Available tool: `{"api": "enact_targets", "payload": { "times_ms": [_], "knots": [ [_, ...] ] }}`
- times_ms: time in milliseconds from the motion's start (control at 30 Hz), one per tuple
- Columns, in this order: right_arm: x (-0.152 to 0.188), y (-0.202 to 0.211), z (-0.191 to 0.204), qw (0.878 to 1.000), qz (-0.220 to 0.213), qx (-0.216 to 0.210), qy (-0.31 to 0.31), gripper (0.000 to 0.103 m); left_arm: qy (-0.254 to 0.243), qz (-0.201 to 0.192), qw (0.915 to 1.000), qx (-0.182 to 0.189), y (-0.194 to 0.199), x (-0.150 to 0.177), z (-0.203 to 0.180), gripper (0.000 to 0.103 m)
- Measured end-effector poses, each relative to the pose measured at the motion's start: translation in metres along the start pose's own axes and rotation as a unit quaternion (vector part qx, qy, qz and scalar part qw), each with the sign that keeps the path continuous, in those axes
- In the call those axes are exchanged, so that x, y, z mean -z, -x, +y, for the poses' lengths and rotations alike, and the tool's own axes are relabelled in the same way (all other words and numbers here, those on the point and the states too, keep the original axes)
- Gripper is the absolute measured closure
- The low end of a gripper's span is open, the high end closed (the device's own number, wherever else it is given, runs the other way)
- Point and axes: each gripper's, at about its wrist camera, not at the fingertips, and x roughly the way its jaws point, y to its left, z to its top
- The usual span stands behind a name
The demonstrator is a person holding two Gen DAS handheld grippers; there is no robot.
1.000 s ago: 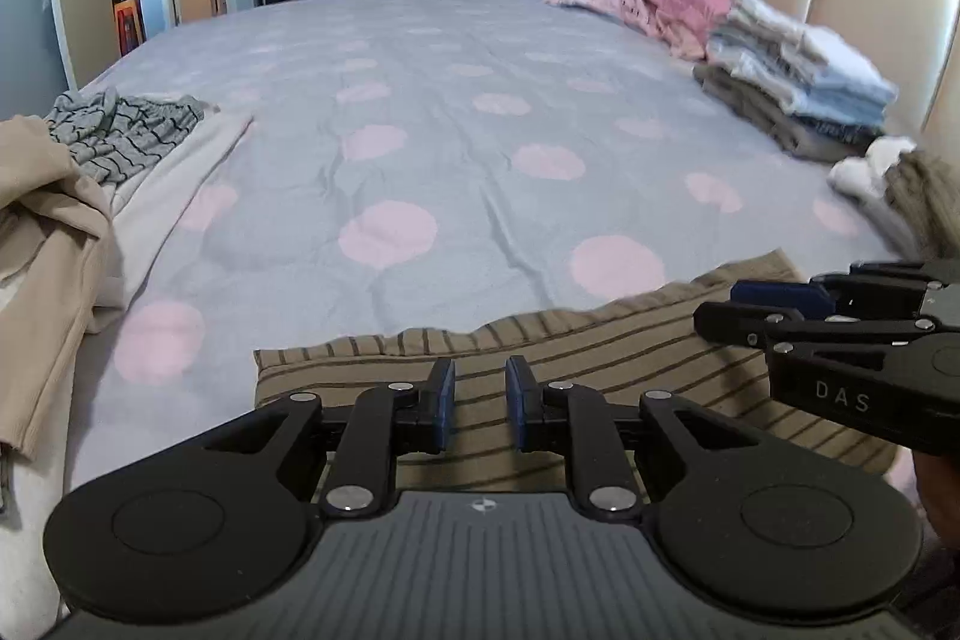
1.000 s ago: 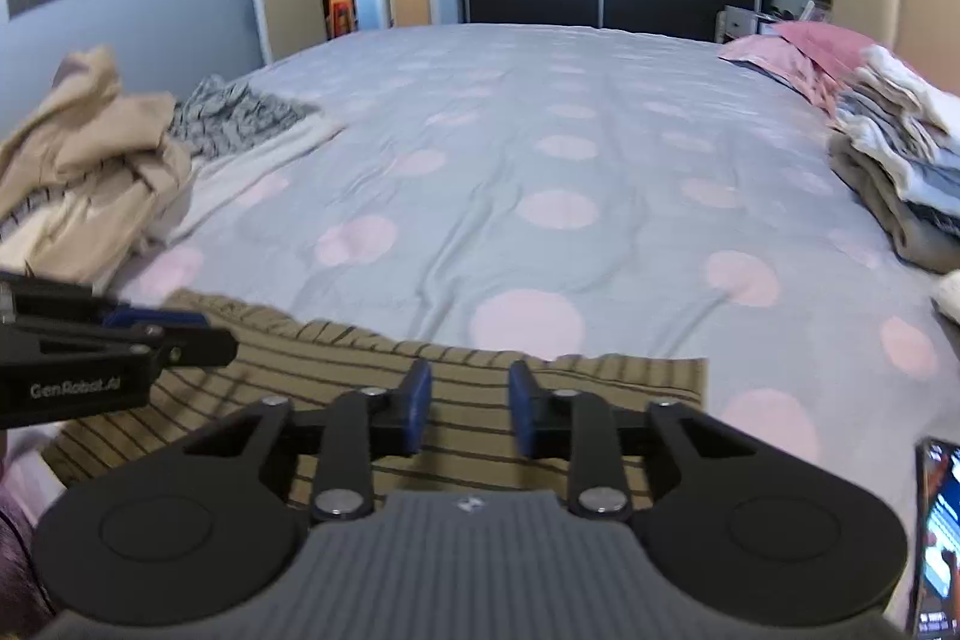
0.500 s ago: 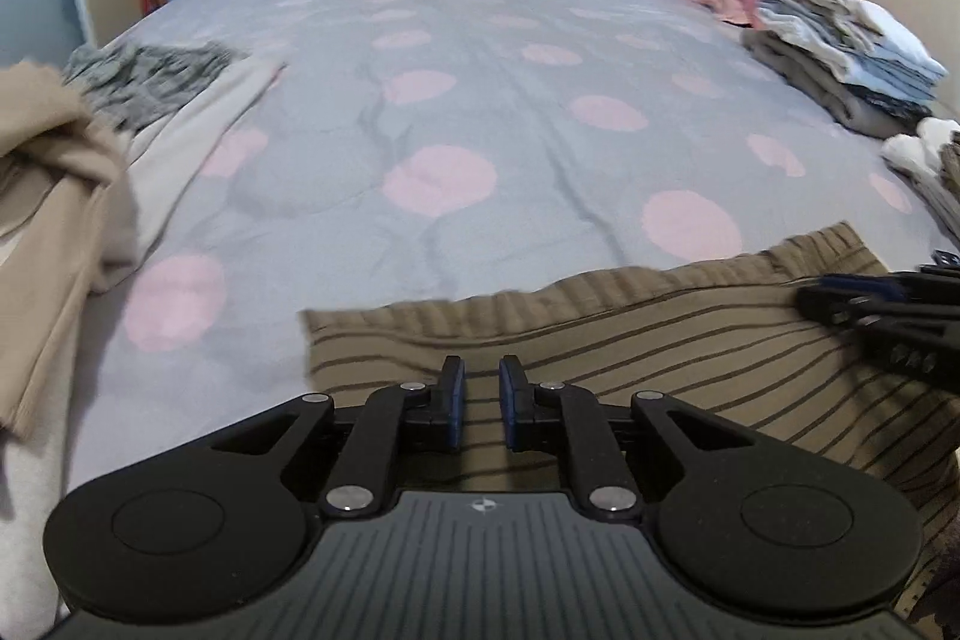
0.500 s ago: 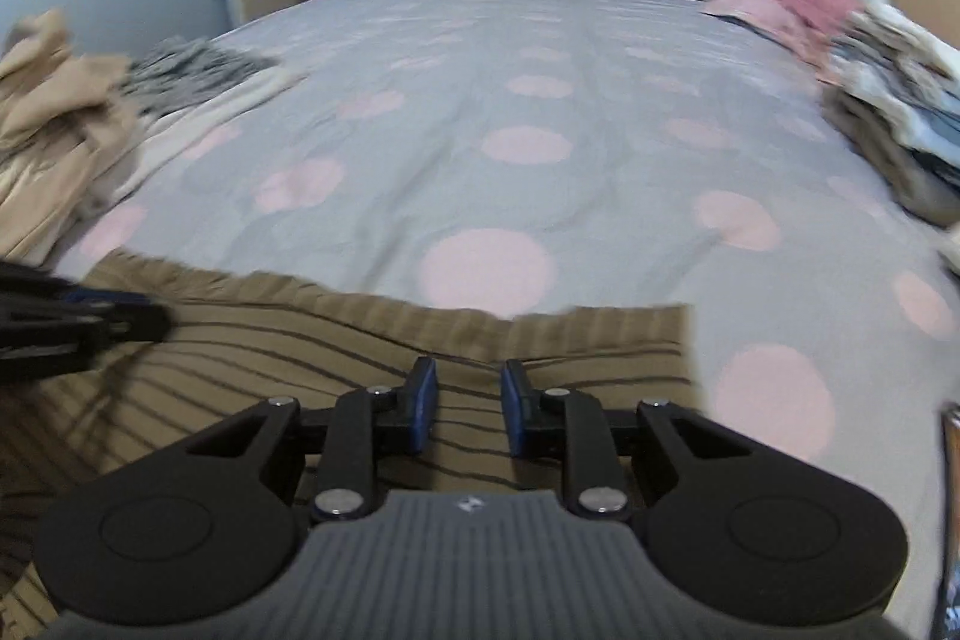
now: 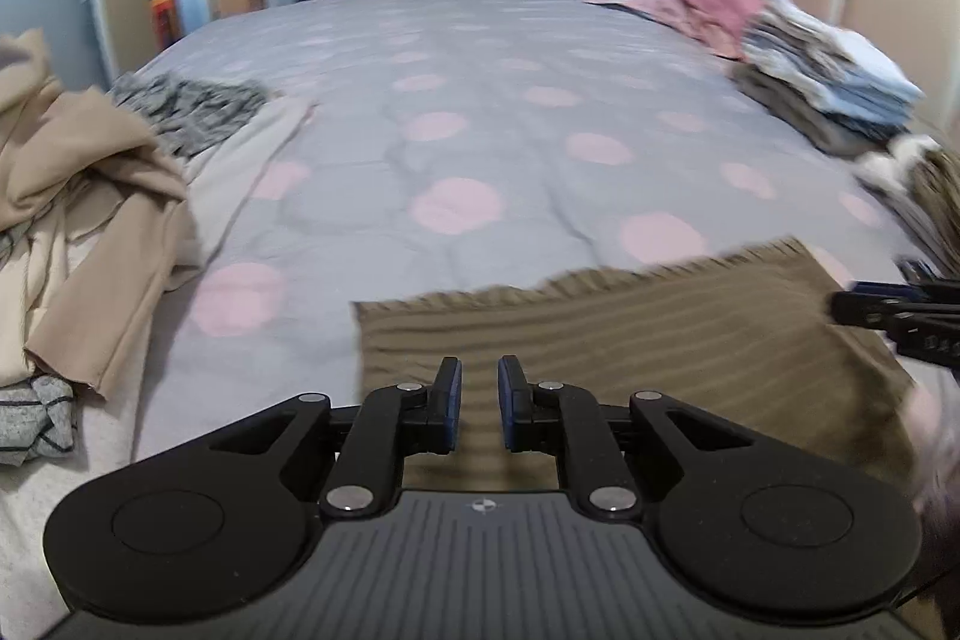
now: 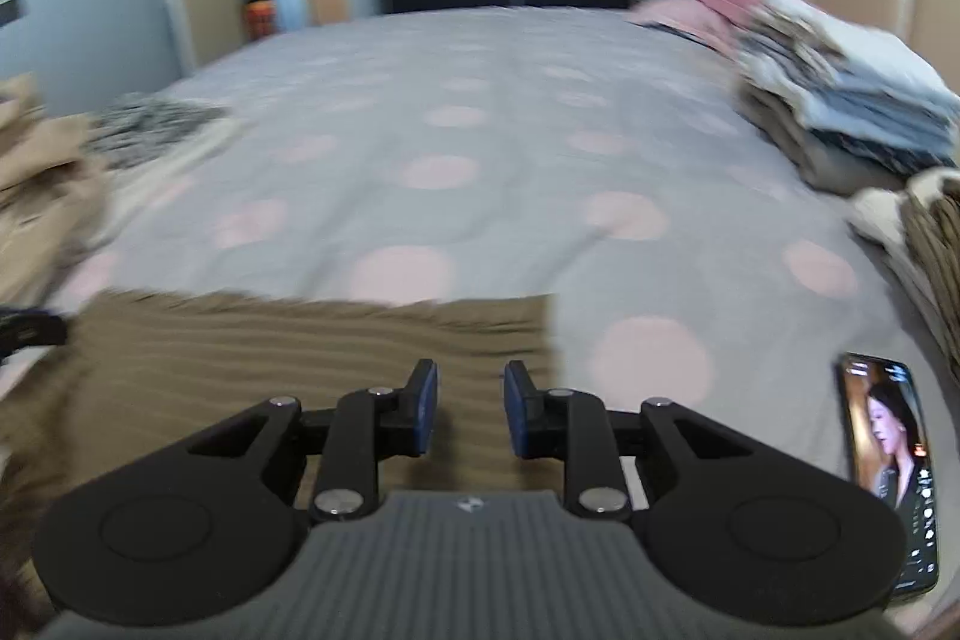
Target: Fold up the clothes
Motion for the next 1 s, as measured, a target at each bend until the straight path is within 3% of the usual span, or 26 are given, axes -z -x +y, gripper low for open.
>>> {"api": "enact_targets", "payload": {
  "times_ms": [133,300,533,733,800,867,933,1000],
  "knots": [
    [0.022,0.008,0.037,0.996,0.015,-0.045,0.075,0.077,-0.025,0.028,0.9993,-0.008,-0.003,0.018,-0.013,0.092],
    [0.047,-0.019,0.047,0.991,0.058,-0.011,0.123,0.08,-0.025,0.095,0.9949,-0.025,-0.026,0.038,-0.011,0.092],
    [0.045,-0.011,0.035,0.987,0.087,0.015,0.135,0.081,-0.01,0.107,0.9928,-0.054,-0.022,0.044,0.001,0.092],
    [0.043,0.002,0.024,0.983,0.097,0.062,0.145,0.079,0.032,0.107,0.987,-0.116,-0.004,0.039,0.024,0.088],
    [0.036,0.009,0.016,0.984,0.076,0.082,0.139,0.074,0.059,0.093,0.9879,-0.109,0.004,0.034,0.034,0.08],
    [0.025,0.014,0.004,0.988,0.06,0.085,0.111,0.069,0.083,0.074,0.9906,-0.08,0.009,0.028,0.041,0.068],
    [0.012,0.017,-0.012,0.995,0.048,0.067,0.063,0.054,0.109,0.067,0.9914,-0.026,0.007,0.021,0.049,0.053],
    [0.002,0.016,-0.027,0.998,0.042,0.046,0.019,0.047,0.129,0.068,0.9893,0.011,0.001,0.014,0.055,0.051]
  ]
}}
